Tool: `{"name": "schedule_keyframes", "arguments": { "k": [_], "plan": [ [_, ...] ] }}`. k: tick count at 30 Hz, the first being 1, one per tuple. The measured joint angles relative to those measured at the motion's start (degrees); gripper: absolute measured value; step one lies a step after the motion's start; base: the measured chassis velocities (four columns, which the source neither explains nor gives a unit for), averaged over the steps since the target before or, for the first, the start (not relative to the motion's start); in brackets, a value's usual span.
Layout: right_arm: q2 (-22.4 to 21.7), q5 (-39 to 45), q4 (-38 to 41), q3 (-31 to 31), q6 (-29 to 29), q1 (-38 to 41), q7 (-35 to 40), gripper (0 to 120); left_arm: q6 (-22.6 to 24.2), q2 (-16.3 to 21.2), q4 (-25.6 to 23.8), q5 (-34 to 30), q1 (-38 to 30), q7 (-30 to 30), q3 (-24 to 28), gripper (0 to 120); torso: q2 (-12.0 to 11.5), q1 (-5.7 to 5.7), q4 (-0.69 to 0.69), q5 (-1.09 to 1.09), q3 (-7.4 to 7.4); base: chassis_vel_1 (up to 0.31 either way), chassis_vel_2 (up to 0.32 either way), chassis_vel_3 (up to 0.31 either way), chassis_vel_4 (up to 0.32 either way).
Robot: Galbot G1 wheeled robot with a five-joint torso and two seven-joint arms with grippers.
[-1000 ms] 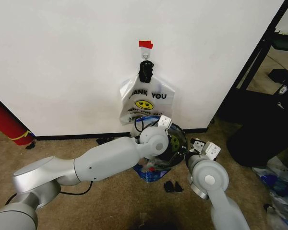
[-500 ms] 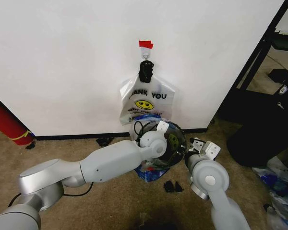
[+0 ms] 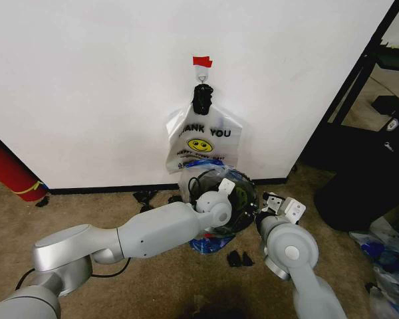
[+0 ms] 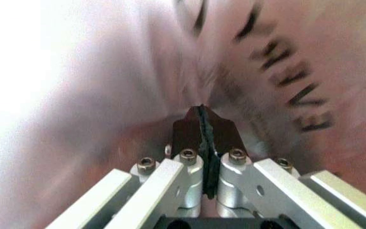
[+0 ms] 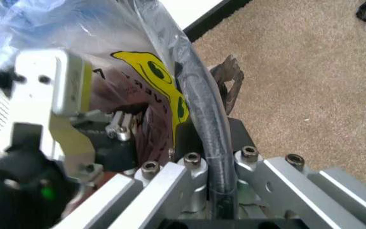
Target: Pick up the garbage bag from the wall and place it over the trash bin.
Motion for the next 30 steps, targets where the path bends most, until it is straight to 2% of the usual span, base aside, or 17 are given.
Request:
{"name": "schedule_keyframes", "arguments": {
  "k": [6,10,13,30],
  "plan": [
    [0.1,-2.86,-0.06,-0.31,-0.17,-0.57,-1.81,0,2.17,0.23,-4.42,-11.71,-1.91,-5.53,-0.58,0,0.0,0.0,0.0,0.0,0.0,0.0,0.0,0.0,0.0],
    [0.16,-3.08,0.36,-0.44,-0.17,-0.76,-2.02,0,2.2,-0.29,-3.96,-13.02,-2.05,-5.85,-0.24,0,0.0,0.0,0.0,0.0,0.0,0.0,0.0,0.0,0.0],
    [0.36,-3.31,1.13,-0.69,-0.2,-1.11,-2.06,0,2.22,-1.61,-1.49,-14.29,-1.47,-5.89,-0.25,0,0.0,0.0,0.0,0.0,0.0,0.0,0.0,0.0,0.0],
    [0.05,-3.87,2.28,-0.83,-0.28,-2.63,-2.92,0,2.35,-2.46,2.1,-16.1,0.8,-4.67,-1.08,0,0.0,0.0,0.0,0.0,0.0,0.0,0.0,0.0,0.0]
  ]
}}
